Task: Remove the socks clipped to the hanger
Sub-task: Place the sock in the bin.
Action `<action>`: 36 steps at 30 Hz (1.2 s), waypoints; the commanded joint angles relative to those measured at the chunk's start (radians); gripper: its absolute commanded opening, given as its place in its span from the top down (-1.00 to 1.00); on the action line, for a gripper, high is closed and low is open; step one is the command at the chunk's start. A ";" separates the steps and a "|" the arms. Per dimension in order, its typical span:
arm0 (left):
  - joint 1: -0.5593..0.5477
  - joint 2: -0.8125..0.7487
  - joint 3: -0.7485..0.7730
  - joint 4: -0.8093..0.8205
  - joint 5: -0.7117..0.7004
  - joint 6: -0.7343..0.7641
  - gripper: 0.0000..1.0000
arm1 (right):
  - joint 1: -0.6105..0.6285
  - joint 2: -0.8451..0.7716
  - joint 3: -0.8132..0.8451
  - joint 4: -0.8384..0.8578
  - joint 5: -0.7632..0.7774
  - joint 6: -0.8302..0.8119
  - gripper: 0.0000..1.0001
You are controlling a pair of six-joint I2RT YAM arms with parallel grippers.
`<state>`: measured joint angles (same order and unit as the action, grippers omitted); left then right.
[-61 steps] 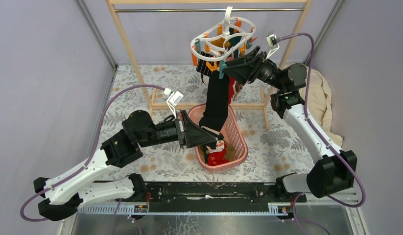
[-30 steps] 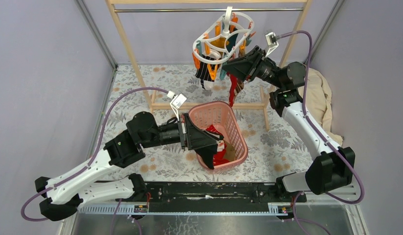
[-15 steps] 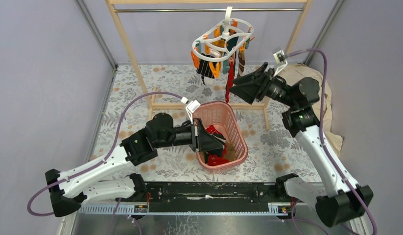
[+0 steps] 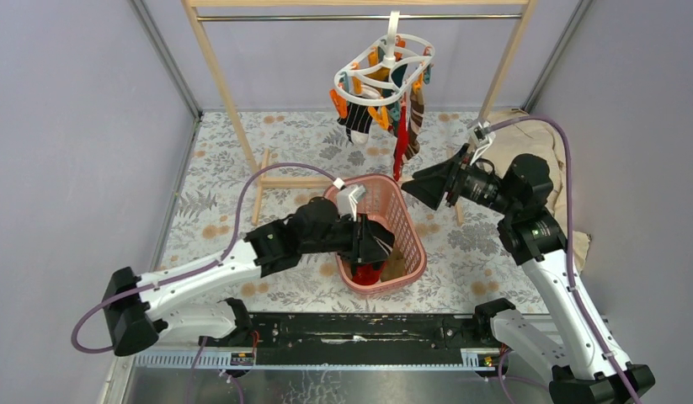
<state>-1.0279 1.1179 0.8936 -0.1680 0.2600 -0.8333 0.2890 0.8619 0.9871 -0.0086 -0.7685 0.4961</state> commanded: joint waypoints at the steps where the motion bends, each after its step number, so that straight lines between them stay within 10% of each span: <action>1: -0.008 0.086 0.047 -0.094 -0.087 0.084 0.34 | 0.004 -0.013 -0.010 -0.101 0.058 -0.067 -0.47; 13: -0.008 0.248 0.200 -0.317 -0.242 0.168 -0.96 | 0.003 -0.027 -0.012 -0.188 0.149 -0.116 -0.47; 36: -0.011 -0.118 0.184 -0.380 -0.286 0.065 -0.98 | 0.003 0.262 -0.029 0.128 0.651 -0.110 -0.40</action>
<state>-1.0325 1.0550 1.1007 -0.5426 -0.0048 -0.7399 0.2890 1.0798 0.9558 -0.0631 -0.2108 0.4046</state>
